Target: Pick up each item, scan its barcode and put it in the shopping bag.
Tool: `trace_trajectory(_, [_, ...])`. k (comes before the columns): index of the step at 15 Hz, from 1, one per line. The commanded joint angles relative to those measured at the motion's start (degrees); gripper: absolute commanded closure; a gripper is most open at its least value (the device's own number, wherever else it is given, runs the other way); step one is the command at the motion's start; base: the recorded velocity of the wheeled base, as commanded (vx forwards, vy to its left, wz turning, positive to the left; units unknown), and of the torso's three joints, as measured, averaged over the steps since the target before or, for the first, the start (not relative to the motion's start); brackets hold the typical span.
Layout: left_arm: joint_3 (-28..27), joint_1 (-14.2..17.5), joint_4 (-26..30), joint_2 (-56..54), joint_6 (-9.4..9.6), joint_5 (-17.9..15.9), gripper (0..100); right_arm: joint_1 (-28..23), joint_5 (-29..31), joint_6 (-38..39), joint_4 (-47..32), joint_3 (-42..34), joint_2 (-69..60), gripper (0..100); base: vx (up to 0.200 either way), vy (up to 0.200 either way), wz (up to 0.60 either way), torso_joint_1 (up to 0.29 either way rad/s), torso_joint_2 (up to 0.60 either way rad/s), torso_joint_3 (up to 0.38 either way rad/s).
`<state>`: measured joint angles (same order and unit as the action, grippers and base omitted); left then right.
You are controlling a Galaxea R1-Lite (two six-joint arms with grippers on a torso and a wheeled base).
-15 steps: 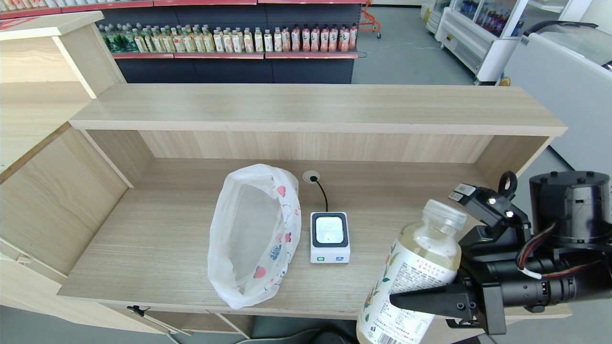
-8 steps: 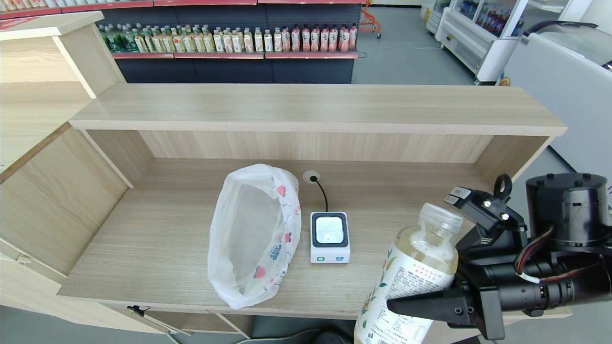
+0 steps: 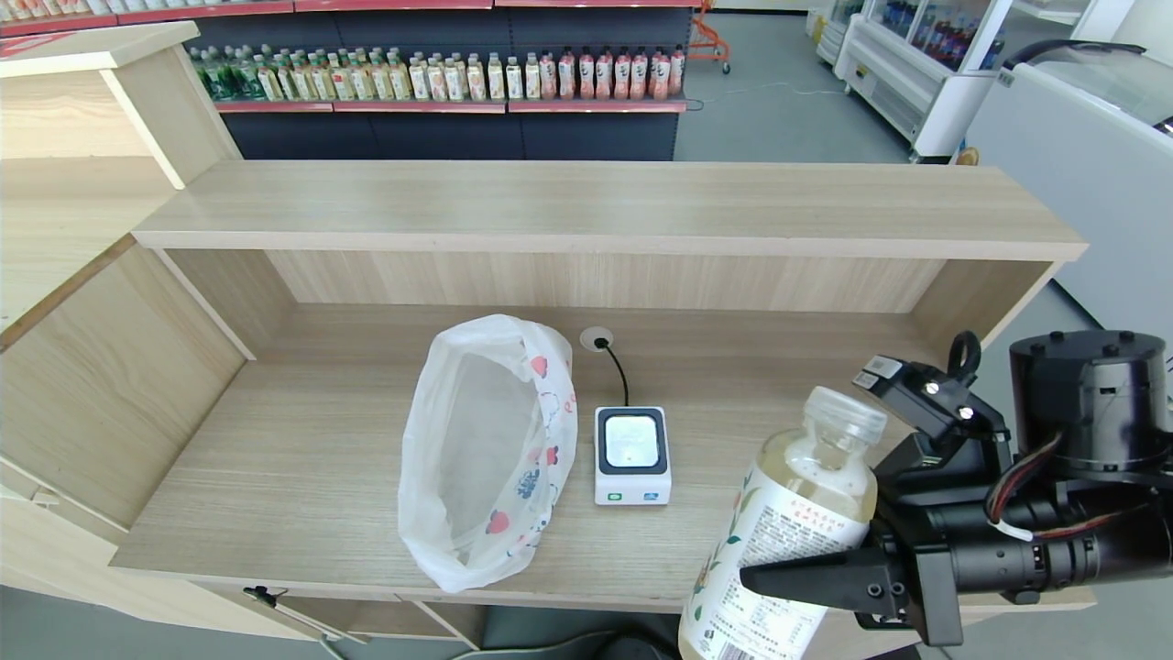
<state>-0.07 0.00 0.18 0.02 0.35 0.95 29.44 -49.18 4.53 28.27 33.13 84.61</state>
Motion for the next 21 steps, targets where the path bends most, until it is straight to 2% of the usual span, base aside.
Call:
trace_trajectory(1, [-0.01, 0.0, -0.01, -0.02, 0.0, 0.02, 0, 0.0, -0.13, 0.12, 0.03, 0.26, -0.42, 100, 0.0, 0.0, 0.0, 0.0, 0.0, 0.0])
trace_trajectory(7, [-0.01, 0.0, -0.01, -0.02, 0.0, 0.02, 0, 0.09, 0.22, -0.14, 0.03, 0.62, -1.21, 100, 0.0, 0.0, 0.0, 0.0, 0.0, 0.0])
trace_trajectory(8, [-0.01, 0.0, -0.01, -0.02, 0.0, 0.02, 0, 0.0, 2.33, -1.02, 0.56, 0.62, -1.21, 100, 0.0, 0.0, 0.0, 0.0, 0.0, 0.0])
trace_trajectory(9, [-0.01, 0.0, -0.01, -0.02, 0.0, 0.02, 0, -0.08, 7.34, -4.1, 0.56, 0.79, -1.29, 100, 0.0, 0.0, 0.0, 0.0, 0.0, 0.0])
trace_trajectory(10, [-0.01, 0.0, -0.01, -0.02, 0.0, 0.02, 0, -0.44, 14.28, -11.65, 1.35, 1.06, -1.03, 100, 0.0, 0.0, 0.0, 0.0, 0.0, 0.0])
trace_trajectory(11, [-0.01, 0.0, -0.01, -0.02, 0.0, 0.02, 0, -1.93, 18.77, -17.81, 2.4, 1.06, -0.5, 100, 0.0, 0.0, 0.0, 0.0, 0.0, 0.0])
trace_trajectory(12, [-0.01, 0.0, -0.01, -0.02, 0.0, 0.02, 0, -7.29, 29.49, -30.9, 4.69, 0.88, 0.46, 100, 0.0, 0.0, 0.0, 0.0, 0.0, 0.0])
trace_trajectory(13, [-0.01, 0.0, -0.01, -0.02, 0.0, 0.02, 0, -9.75, 32.83, -36.61, 7.33, 0.7, 0.46, 100, 0.0, 0.0, 0.0, 0.0, 0.0, 0.0])
trace_trajectory(14, [-0.01, 0.0, -0.01, -0.02, 0.0, 0.02, 0, -9.75, 32.83, -36.61, 7.33, 0.7, 0.46, 100, 0.0, 0.0, 0.0, 0.0, 0.0, 0.0])
trace_trajectory(15, [-0.01, 0.0, -0.01, -0.02, 0.0, 0.02, 0, -11.77, 40.39, -45.14, 16.03, 0.53, 1.69, 100, 0.0, 0.0, 0.0, 0.0, 0.0, 0.0])
trace_trajectory(17, [-0.01, 0.0, -0.01, -0.02, 0.0, 0.02, 0, -11.42, 43.11, -53.84, 21.12, 0.62, 2.4, 100, 0.0, 0.0, 0.0, 0.0, 0.0, 0.0])
trace_trajectory(21, [-0.01, 0.0, -0.01, -0.02, 0.0, 0.02, 0, -10.63, 42.67, -62.98, 24.29, -1.58, 1.25, 100, 0.0, 0.0, 0.0, 0.0, 0.0, 0.0])
